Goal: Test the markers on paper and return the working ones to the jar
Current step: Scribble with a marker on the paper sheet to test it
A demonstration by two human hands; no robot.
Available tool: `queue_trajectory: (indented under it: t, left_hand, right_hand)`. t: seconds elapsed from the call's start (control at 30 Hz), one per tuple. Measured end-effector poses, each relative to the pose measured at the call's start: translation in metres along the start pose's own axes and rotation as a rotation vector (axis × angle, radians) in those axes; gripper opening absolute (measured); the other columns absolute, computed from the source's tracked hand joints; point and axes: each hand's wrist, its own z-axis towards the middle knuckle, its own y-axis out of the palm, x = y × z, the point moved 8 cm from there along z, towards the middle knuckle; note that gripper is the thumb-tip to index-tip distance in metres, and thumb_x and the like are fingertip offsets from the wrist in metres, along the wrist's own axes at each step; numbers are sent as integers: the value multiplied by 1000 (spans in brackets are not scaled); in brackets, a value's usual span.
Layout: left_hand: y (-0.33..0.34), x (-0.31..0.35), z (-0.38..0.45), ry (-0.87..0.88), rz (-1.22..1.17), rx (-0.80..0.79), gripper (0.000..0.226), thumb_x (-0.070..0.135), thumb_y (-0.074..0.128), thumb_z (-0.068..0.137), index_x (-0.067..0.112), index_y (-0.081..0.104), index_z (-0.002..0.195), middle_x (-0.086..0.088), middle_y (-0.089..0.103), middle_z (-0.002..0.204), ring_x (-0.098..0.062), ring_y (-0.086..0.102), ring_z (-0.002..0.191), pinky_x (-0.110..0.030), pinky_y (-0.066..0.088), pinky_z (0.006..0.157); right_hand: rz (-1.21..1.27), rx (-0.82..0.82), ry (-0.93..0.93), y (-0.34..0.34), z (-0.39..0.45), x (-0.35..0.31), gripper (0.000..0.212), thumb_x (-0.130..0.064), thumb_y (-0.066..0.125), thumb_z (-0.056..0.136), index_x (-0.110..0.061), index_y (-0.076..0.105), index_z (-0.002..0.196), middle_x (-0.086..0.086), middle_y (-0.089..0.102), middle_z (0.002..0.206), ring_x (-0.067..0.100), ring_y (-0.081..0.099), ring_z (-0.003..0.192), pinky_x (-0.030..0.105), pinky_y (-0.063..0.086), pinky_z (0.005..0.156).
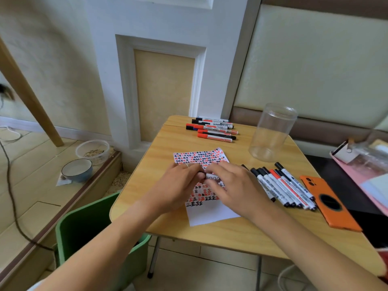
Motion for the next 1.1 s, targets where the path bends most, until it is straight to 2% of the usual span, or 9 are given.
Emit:
queue_trajectory:
  t: [0.1, 0.17, 0.3, 0.4, 0.53, 0.8, 0.93, 1.0, 1.1]
  left_hand:
    - [4, 2, -3, 9, -205, -53, 36, 42, 31, 109, 17, 55, 98, 2, 60, 78, -18, 52, 69, -39, 39, 64]
    - [7, 2, -5, -17, -249, -98, 37, 42, 33, 108, 16, 56, 96, 0, 57, 76, -18, 49, 68, -37, 37, 63]
    - [14, 0, -9, -67, -266, -137, 38, 40, 34, 108, 18, 54, 84, 4, 58, 75, -14, 49, 66, -36, 37, 63]
    - [16, 0, -9, -37, -198, -115, 38, 40, 33, 108, 16, 53, 86, 7, 56, 74, -9, 47, 63, -31, 34, 60]
    - [16, 4, -5, 13, -114, -63, 35, 36, 33, 108, 13, 49, 86, 12, 45, 67, -1, 41, 58, -31, 23, 59]
    - [21, 2, 1, 39, -155, -45, 36, 41, 32, 107, 19, 46, 83, 6, 49, 70, -16, 41, 60, -36, 31, 58]
    - [21, 0, 6, 29, -150, -54, 36, 43, 31, 107, 19, 47, 86, 7, 52, 72, -16, 44, 61, -37, 32, 58]
    - [20, 1, 8, 38, -83, -50, 33, 41, 31, 107, 20, 46, 86, 10, 47, 69, -12, 40, 59, -32, 25, 59]
    - [21, -6, 11, 11, -47, -59, 40, 49, 25, 105, 22, 49, 88, 8, 50, 71, -12, 43, 63, -31, 25, 63]
  right_hand:
    - [-4, 22, 19, -2, -7, -1, 29, -41, 46, 99, -23, 65, 110, -2, 61, 90, 22, 59, 79, 38, 49, 64]
    - [13, 42, 36, 0, -13, -3, 27, -38, 48, 99, -23, 66, 110, -3, 59, 89, 22, 58, 77, 35, 47, 63]
    - [-4, 35, 40, 7, -19, -14, 27, -43, 48, 97, -23, 65, 101, -5, 56, 87, 19, 57, 73, 30, 42, 57]
    - [-31, 23, 50, 9, -19, -14, 21, -42, 50, 99, -24, 61, 99, -6, 54, 84, 19, 55, 66, 28, 33, 53]
    - [0, -16, 50, 10, -19, -9, 20, -44, 50, 100, -26, 58, 103, -7, 57, 81, 21, 55, 66, 30, 35, 52]
    - [22, -87, 60, 12, -16, -5, 16, -47, 48, 102, -31, 48, 106, -7, 61, 85, 23, 54, 69, 32, 34, 57]
    - [-39, -95, 44, 16, -15, 3, 34, -58, 34, 102, -27, 49, 99, -6, 58, 70, 26, 54, 60, 34, 35, 50]
    - [-53, -76, 58, 15, -16, 10, 46, -65, 27, 100, -24, 49, 93, -5, 53, 62, 27, 49, 56, 34, 34, 48]
    - [-36, -119, 143, 15, -14, 20, 46, -66, 36, 99, -22, 49, 101, -5, 55, 70, 26, 52, 62, 37, 41, 52]
